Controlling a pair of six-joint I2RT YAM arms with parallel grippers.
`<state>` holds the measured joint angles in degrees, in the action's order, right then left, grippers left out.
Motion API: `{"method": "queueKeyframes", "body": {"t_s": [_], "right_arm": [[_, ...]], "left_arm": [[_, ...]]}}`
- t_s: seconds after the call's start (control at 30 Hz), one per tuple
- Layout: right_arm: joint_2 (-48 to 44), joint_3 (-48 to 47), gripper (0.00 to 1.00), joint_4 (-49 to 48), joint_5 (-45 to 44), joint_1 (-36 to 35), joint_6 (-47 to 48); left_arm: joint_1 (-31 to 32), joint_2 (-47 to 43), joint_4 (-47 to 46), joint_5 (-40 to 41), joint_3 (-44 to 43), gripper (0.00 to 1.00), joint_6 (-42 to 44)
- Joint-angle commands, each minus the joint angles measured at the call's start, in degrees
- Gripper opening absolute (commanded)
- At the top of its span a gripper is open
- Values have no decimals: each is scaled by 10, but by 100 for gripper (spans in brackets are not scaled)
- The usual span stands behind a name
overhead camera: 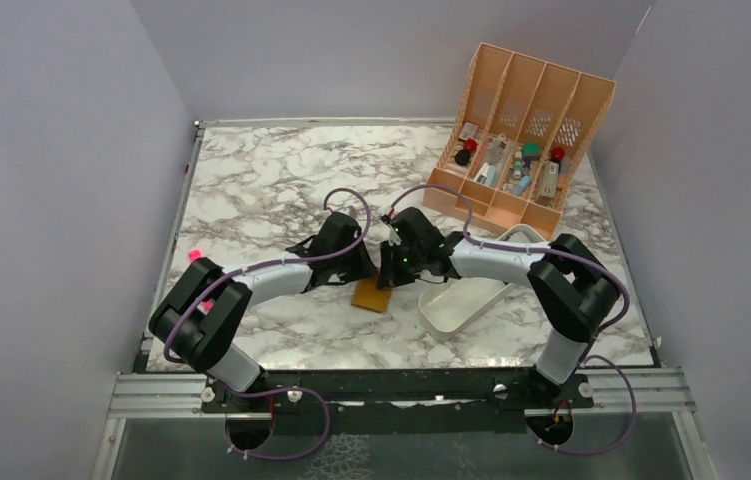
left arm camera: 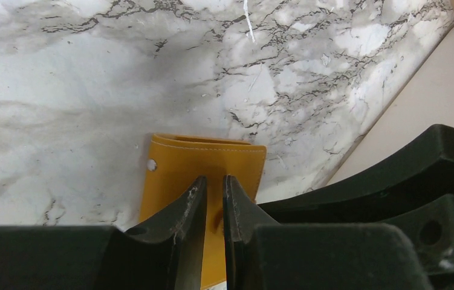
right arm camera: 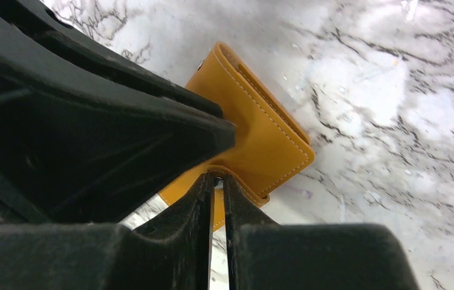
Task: Put the credit cards into the card holder
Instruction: Close the card holder at the center of the board.
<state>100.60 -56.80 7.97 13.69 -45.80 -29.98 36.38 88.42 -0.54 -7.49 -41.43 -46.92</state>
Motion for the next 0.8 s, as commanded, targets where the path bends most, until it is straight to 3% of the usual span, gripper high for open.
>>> {"method": "queueKeyframes", "body": {"t_s": [0.0, 0.33, 0.77], "right_arm": [[65, -18, 16, 80, -98, -28, 15], [129, -53, 16, 166, -181, -34, 7], [141, -79, 16, 186, -194, -37, 10]], "left_arm": [[4, 2, -3, -20, 14, 19, -3], [-6, -10, 23, -28, 16, 20, 5], [-103, -114, 93, -37, 38, 25, 43]]}}
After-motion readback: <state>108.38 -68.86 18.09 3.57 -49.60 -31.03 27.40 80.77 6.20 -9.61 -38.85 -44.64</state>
